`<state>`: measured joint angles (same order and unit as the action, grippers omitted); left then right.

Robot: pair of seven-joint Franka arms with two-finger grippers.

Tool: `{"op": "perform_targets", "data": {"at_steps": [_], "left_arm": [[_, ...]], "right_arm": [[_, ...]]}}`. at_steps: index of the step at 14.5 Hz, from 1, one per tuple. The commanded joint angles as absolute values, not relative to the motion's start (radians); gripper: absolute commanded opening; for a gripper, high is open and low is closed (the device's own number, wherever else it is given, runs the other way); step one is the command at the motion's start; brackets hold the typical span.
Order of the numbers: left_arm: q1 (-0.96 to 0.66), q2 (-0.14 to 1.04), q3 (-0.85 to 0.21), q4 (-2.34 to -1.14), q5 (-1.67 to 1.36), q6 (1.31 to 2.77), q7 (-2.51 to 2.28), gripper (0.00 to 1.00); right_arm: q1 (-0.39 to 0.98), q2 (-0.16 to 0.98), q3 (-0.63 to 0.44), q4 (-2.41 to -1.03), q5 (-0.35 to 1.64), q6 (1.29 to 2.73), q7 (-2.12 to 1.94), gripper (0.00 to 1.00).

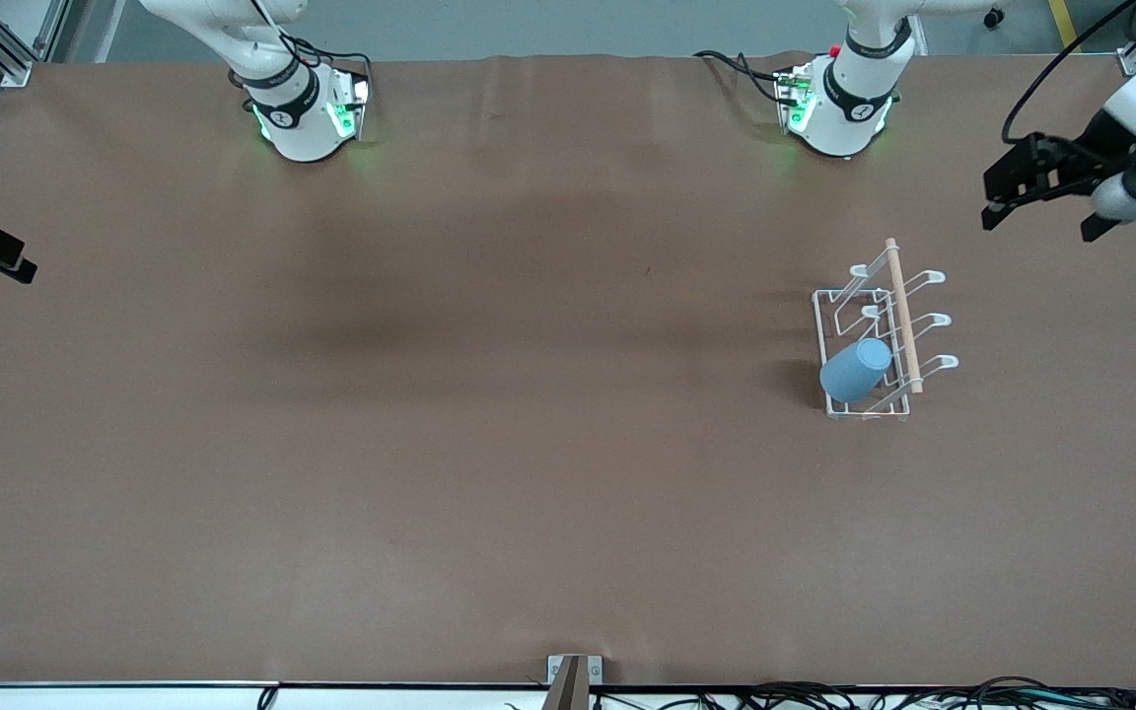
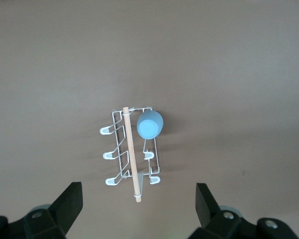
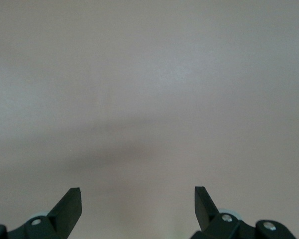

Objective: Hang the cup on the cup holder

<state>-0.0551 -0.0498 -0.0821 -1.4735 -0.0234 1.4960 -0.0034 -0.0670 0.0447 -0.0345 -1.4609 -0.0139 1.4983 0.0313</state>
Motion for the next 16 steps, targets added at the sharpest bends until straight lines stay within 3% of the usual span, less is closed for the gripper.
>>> {"op": "perform_targets", "data": {"at_steps": [1,16], "left_arm": [[-0.075,-0.063,-0.069,-1.494,-0.037,1.502,-0.003,1.00],[-0.091,-0.071,-0.017,-1.562,0.000,1.522,-0.061,1.00]], "right_arm": [[-0.067,0.029,-0.035,-1.471,-0.006,1.494,0.035,1.00],[-0.067,0.029,-0.035,-1.471,-0.006,1.493,0.035,1.00]]}}
